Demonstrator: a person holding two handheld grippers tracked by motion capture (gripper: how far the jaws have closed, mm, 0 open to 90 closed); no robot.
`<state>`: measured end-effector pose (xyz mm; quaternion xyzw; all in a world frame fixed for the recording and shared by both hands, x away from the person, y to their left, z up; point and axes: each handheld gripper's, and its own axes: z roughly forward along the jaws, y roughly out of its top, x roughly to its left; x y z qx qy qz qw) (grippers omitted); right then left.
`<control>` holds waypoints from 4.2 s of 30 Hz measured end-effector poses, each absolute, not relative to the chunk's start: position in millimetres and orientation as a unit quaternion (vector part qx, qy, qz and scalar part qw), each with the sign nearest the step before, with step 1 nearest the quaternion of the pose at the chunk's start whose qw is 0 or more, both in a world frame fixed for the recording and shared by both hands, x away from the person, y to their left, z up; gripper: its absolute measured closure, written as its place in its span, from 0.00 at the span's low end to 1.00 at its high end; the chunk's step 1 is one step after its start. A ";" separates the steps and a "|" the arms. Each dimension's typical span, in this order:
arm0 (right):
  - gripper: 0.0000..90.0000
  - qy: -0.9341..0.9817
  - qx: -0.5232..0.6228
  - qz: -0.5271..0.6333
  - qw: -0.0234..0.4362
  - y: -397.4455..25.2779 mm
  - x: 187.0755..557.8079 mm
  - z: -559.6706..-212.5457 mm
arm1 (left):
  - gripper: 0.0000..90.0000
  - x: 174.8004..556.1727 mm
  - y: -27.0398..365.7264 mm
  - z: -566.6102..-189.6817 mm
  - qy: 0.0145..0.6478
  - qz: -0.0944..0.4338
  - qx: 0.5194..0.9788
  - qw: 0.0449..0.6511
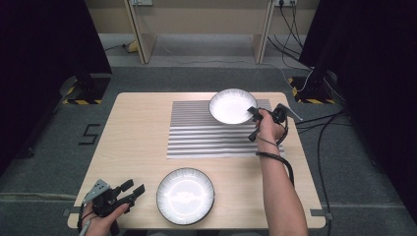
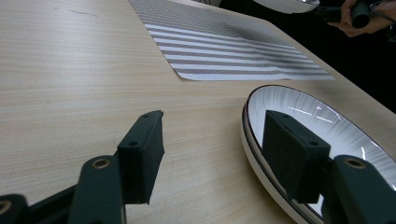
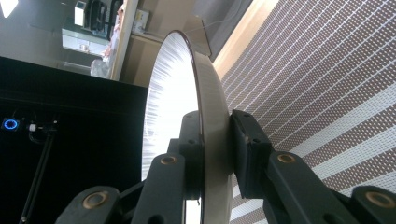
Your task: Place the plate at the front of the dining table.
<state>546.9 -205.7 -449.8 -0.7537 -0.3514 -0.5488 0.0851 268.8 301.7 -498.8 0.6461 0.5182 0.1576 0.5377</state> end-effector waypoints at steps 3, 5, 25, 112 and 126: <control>0.84 -0.350 -0.757 -0.545 0.087 -204.7 548.7 -452.2 | 0.42 268.9 302.2 -499.1 0.519 0.157 0.646 0.538; 0.84 -0.348 -0.758 -0.545 0.086 -204.2 549.8 -454.3 | 0.42 269.1 302.4 -499.4 0.519 0.157 0.645 0.538; 0.83 -0.343 -0.765 -0.540 0.082 -204.7 555.5 -462.9 | 0.42 269.7 302.2 -500.2 0.519 0.157 0.646 0.537; 0.56 -0.412 -0.788 -0.457 0.006 -204.1 556.8 -495.0 | 0.42 272.9 300.4 -508.1 0.521 0.138 0.655 0.529; 0.55 -0.423 -0.778 -0.464 -0.011 -212.1 538.9 -474.9 | 0.42 271.1 301.6 -506.4 0.523 0.140 0.650 0.533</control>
